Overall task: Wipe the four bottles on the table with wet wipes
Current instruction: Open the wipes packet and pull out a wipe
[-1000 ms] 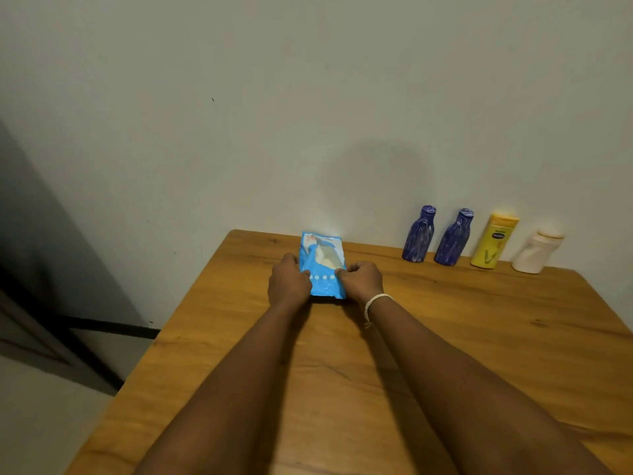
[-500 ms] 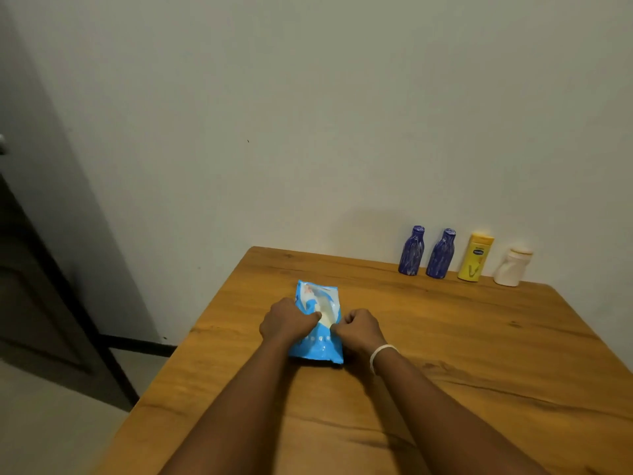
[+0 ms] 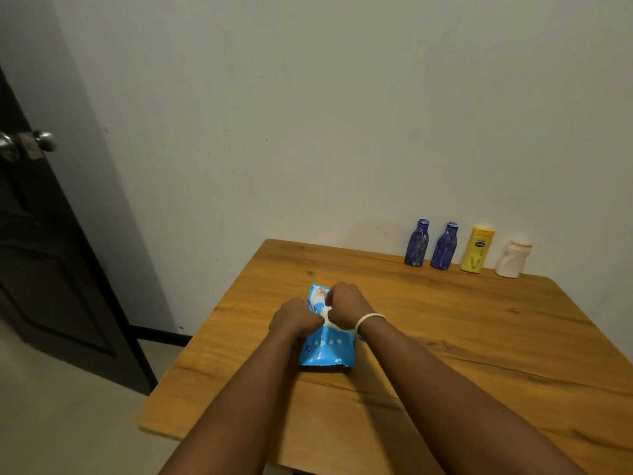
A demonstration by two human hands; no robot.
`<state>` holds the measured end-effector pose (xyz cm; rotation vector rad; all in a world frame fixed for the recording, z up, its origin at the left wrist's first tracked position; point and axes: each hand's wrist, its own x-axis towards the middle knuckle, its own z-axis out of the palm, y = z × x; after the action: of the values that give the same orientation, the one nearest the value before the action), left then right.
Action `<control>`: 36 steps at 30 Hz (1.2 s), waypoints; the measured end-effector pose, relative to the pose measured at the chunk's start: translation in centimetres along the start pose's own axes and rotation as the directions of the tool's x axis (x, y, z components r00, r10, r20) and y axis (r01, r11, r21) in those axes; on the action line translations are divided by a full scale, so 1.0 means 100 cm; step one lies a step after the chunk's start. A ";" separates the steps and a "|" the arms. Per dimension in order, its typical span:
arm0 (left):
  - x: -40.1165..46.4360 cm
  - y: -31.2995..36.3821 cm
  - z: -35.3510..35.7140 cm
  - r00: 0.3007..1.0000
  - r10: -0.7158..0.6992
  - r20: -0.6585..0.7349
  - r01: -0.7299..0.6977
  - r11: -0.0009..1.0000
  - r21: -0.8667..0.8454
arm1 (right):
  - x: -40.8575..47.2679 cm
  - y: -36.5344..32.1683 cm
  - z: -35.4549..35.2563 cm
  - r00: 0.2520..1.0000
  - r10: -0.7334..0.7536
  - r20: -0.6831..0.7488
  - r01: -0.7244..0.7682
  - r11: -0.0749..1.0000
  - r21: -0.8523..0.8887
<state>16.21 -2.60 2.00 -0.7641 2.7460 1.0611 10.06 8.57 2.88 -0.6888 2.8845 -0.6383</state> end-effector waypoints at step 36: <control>0.047 0.066 -0.002 0.949 0.171 -0.266 -0.053 0.915 0.399 | 0.021 0.225 -0.174 0.666 0.697 -0.265 -0.267 0.555 0.788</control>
<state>8.91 -0.59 4.87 -0.7585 3.1400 0.4059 -4.47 32.31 9.05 0.5523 2.6373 -1.9209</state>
